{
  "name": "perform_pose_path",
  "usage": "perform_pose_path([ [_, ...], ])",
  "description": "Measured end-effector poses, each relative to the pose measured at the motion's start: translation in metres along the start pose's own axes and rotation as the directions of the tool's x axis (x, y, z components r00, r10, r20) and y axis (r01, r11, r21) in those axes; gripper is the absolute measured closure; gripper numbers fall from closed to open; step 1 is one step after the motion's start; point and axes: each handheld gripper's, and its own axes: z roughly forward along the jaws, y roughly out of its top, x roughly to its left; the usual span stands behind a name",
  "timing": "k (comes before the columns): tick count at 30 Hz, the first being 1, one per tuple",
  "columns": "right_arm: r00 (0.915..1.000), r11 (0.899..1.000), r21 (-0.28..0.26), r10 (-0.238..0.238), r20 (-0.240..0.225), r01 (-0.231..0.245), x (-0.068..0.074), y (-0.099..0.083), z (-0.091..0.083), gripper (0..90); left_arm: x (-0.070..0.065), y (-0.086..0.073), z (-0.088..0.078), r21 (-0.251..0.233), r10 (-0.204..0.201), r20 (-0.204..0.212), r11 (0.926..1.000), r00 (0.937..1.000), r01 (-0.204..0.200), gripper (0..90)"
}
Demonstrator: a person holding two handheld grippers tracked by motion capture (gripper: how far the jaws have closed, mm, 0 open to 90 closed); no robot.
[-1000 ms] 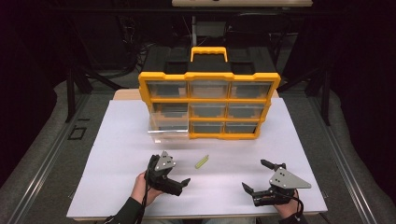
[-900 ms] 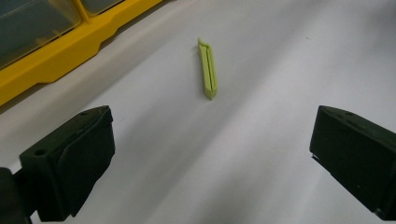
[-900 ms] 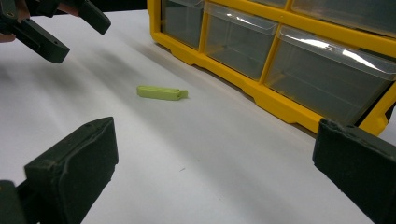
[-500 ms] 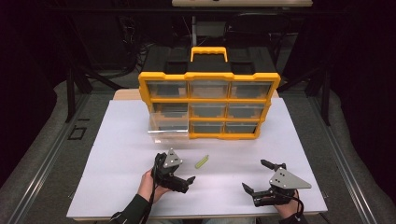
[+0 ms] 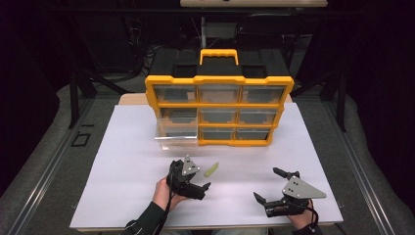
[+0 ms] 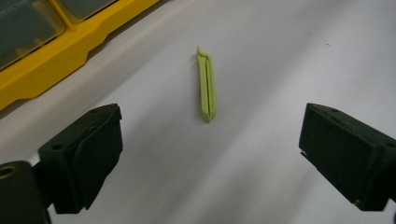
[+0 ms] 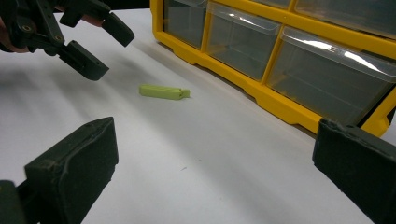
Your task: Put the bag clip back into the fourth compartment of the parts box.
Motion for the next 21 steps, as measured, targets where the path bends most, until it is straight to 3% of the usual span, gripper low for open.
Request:
perform_pose_path([
  [4, 1.0000, 1.000, -0.002, 0.000, 0.000, 0.000, 0.000, 0.000, 0.000, 0.0, -0.002, 0.005, 0.004, 0.004, 0.014, -0.023, 0.9999, 0.9996, -0.014, 16.2],
  [8, 1.0000, 1.000, 0.006, -0.002, -0.007, 0.002, 0.000, 0.000, 0.001, 0.0, -0.003, 0.010, 0.008, 0.022, 0.025, -0.028, 0.9995, 0.9993, -0.024, 33.4],
  [17, 0.9998, 1.000, 0.012, -0.011, -0.016, 0.011, 0.001, 0.000, 0.002, 0.0, -0.005, 0.016, 0.021, 0.044, 0.035, -0.054, 0.9985, 0.9979, -0.033, 51.1],
  [21, 0.9998, 1.000, 0.012, -0.010, -0.019, 0.011, 0.001, 0.000, 0.002, 0.0, -0.005, 0.020, 0.029, 0.067, 0.041, -0.045, 0.9970, 0.9981, -0.038, 60.7],
])
